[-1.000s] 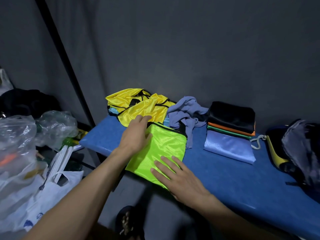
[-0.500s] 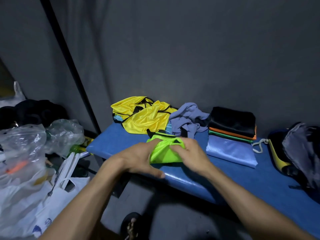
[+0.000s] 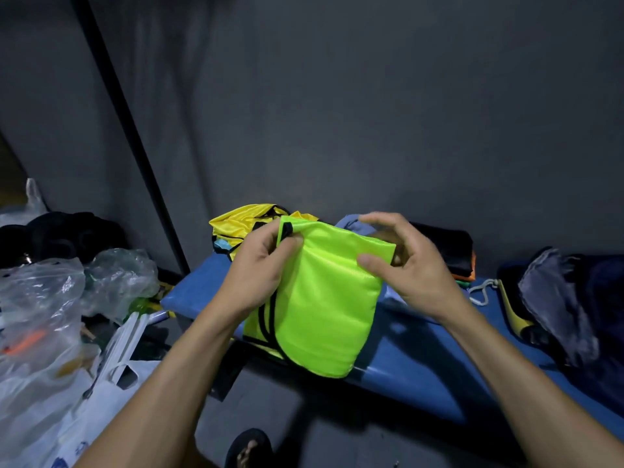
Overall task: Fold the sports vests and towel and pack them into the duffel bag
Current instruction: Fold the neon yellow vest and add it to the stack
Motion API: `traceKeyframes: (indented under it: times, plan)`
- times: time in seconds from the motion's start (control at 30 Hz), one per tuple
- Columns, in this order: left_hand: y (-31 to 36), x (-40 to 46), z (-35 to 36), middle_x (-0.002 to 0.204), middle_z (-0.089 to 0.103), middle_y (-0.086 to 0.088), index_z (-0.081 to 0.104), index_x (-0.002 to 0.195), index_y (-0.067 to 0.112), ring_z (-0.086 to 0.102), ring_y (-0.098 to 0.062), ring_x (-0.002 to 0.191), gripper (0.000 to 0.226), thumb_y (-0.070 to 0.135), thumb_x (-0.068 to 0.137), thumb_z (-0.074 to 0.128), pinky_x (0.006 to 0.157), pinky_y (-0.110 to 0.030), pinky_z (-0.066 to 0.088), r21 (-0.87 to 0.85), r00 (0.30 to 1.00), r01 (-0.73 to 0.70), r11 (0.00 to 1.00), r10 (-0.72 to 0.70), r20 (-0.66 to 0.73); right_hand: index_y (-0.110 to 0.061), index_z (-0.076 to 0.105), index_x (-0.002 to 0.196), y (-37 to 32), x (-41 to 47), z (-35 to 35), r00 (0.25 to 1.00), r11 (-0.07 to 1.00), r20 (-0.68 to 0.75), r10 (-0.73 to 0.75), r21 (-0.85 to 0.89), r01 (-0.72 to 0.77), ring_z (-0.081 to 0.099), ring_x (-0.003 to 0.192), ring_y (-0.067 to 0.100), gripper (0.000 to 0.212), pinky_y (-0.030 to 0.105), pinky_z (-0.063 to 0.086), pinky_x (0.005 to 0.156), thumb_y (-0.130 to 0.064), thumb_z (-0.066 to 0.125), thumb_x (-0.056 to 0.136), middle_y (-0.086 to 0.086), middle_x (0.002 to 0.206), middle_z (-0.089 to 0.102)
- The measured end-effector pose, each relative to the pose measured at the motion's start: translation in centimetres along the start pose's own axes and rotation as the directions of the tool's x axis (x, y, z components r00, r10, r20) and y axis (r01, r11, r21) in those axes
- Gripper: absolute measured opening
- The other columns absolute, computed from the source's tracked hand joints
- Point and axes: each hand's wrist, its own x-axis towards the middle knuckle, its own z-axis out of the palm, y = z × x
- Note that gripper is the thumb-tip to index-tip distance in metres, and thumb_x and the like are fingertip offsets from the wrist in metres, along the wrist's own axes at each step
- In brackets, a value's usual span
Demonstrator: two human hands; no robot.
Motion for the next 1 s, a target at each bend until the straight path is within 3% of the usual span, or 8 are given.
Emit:
traceKeyframes:
  times: [0.13, 0.33, 0.43, 0.57, 0.67, 0.83, 1.0]
  plan:
    - [1.1, 0.1, 0.7, 0.086, 0.066, 0.017, 0.067, 0.097, 0.016, 0.060, -0.003, 0.081, 0.019, 0.008, 0.100, 0.051, 0.075, -0.020, 0.047, -0.007, 0.999, -0.030, 1.000, 0.030, 0.024, -0.020, 0.067, 0.108, -0.5, -0.6, -1.5, 0.998, 0.988, 0.036, -0.051, -0.145, 0.056, 0.063, 0.087, 0.021, 0.029, 0.048, 0.055, 0.076, -0.030, 0.081, 0.085, -0.005, 0.096, 0.067]
    - [1.4, 0.0, 1.4, 0.089, 0.065, 0.018, 0.065, 0.098, 0.020, 0.060, -0.003, 0.086, 0.022, 0.008, 0.105, 0.048, 0.079, -0.021, 0.047, 0.035, 0.999, -0.023, 0.999, 0.022, 0.028, -0.022, 0.070, 0.084, -0.6, -0.9, -2.6, 1.000, 0.992, 0.019, 0.002, -0.130, 0.000, 0.062, 0.072, 0.020, 0.038, 0.055, 0.054, 0.071, -0.057, 0.083, 0.075, 0.003, 0.077, 0.067]
    - [0.6, -0.1, 2.0, 0.089, 0.063, 0.016, 0.062, 0.098, 0.020, 0.060, -0.007, 0.086, 0.012, 0.029, 0.102, 0.055, 0.078, -0.029, 0.049, 0.160, 0.998, -0.056, 0.986, 0.049, 0.045, -0.021, 0.068, 0.078, -0.8, -0.7, -2.5, 1.000, 0.990, 0.002, -0.017, -0.139, 0.017, 0.059, 0.068, 0.017, 0.038, 0.055, 0.052, 0.066, -0.056, 0.082, 0.075, 0.000, 0.073, 0.066]
    - [0.6, -0.3, 2.0, 0.075, 0.055, 0.009, 0.057, 0.087, 0.019, 0.051, -0.013, 0.071, 0.026, 0.042, 0.100, 0.053, 0.066, -0.036, 0.042, 0.312, 0.994, -0.069, 0.948, 0.092, -0.061, -0.016, 0.059, 0.068, -1.1, -0.4, -2.9, 0.998, 0.982, 0.007, -0.065, -0.180, 0.065, 0.046, 0.060, 0.019, 0.043, 0.048, 0.041, 0.057, -0.052, 0.081, 0.077, 0.008, 0.064, 0.055]
    - [0.7, -0.3, 1.7, 0.070, 0.049, -0.003, 0.052, 0.082, 0.011, 0.046, -0.018, 0.066, 0.037, 0.041, 0.102, 0.048, 0.064, -0.039, 0.038, 0.396, 0.982, -0.089, 0.914, 0.146, -0.116, -0.009, 0.056, 0.065, -1.0, -0.4, -3.2, 0.987, 0.932, 0.074, -0.145, -0.324, 0.161, 0.046, 0.058, 0.025, 0.050, 0.042, 0.039, 0.055, -0.052, 0.075, 0.082, 0.009, 0.062, 0.051]
    - [0.4, -0.1, 0.9, 0.063, 0.035, 0.014, 0.037, 0.071, 0.018, 0.033, -0.005, 0.060, 0.040, 0.036, 0.104, 0.050, 0.056, -0.028, 0.028, 0.406, 0.987, -0.070, 0.911, 0.121, -0.102, -0.019, 0.047, 0.063, -1.1, 0.3, -3.0, 0.928, 0.813, 0.253, -0.273, -0.455, 0.364, 0.037, 0.059, 0.009, 0.043, 0.023, 0.032, 0.056, -0.041, 0.073, 0.090, -0.006, 0.062, 0.041]
    - [-0.4, 0.0, 0.1, 0.062, 0.034, 0.017, 0.037, 0.069, 0.022, 0.032, -0.003, 0.060, 0.041, 0.035, 0.105, 0.051, 0.057, -0.028, 0.028, 0.273, 1.000, -0.004, 0.962, 0.009, -0.017, -0.017, 0.069, 0.074, 0.3, -0.2, -2.9, 0.951, 0.915, 0.298, -0.083, -0.354, 0.191, 0.054, 0.066, 0.010, 0.027, 0.029, 0.045, 0.062, -0.037, 0.074, 0.092, -0.007, 0.072, 0.058]
